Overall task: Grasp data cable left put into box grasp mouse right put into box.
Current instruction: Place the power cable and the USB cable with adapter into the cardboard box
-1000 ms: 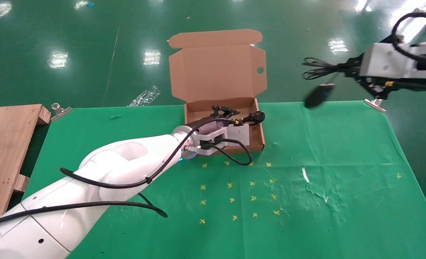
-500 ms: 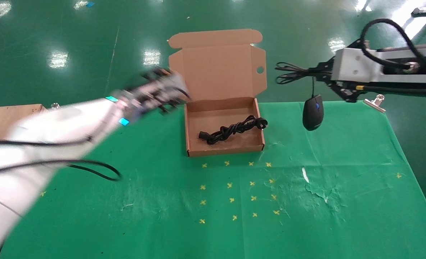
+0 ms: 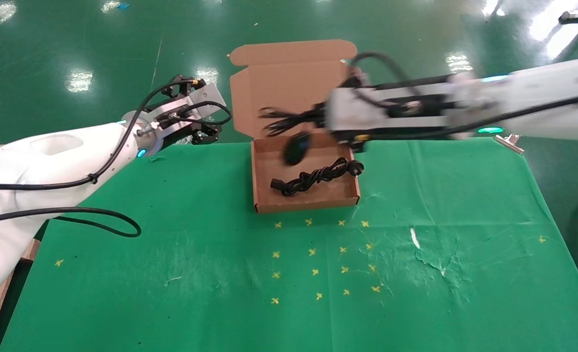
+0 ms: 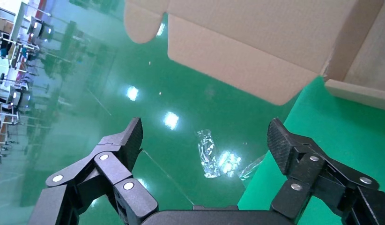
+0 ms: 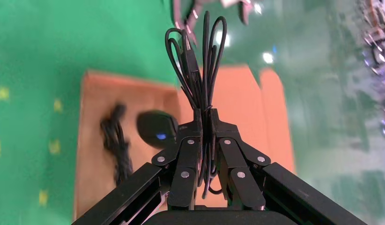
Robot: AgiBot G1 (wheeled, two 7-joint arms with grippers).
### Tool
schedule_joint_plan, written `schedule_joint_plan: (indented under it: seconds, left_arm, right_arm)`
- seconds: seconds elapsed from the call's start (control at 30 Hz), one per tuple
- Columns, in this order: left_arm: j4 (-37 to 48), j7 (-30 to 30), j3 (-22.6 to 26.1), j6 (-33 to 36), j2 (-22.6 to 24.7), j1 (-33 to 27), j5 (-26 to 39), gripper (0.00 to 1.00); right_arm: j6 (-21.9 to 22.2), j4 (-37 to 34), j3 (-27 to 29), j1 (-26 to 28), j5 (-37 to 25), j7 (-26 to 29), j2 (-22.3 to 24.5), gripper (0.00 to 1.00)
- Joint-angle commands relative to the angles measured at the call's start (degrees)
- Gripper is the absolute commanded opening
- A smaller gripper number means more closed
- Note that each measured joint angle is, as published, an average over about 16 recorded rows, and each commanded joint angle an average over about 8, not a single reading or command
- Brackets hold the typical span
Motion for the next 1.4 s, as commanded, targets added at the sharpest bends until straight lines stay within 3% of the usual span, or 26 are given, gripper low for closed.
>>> schedule_joint_plan:
  seconds: [0.03,0.23,0.5,0.67,1.2,1.4]
  left_arm:
    - [-0.4,-0.7,-0.2,0.3,0.0,0.2,0.9,1.0]
    - [-1.5,-2.4,-0.7,0.9,-0.1,0.5,2.9,1.0]
    - [-2.3,-3.7,-1.2,1.5,-0.2,0.9,4.5,1.0]
    - [-2.5,-3.9,-1.3,1.6,-0.2,0.9,4.7,1.0]
    - [-2.4,-3.7,-1.2,1.5,-0.1,0.9,4.4,1.0]
    - [-2.4,-3.7,-1.2,1.5,-0.1,0.9,4.4,1.0]
  right_arm:
    - [0.7,-3.4,-1.0,0.2,0.0,-2.7,-3.7,0.0]
    - [3.6,-18.1,-1.2,-0.4,1.0,-8.8,-8.9,0.03]
    - [6.3,-29.4,1.0,-1.2,4.4,-15.6,-10.6,0.98]
    - [6.6,-31.3,1.5,-1.4,5.2,-16.4,-10.8,1.0]
    - [6.1,-28.7,1.1,-1.4,4.6,-15.3,-10.2,1.0]
    - [4.7,-26.5,2.0,-2.8,7.0,-13.6,-8.5,1.0]
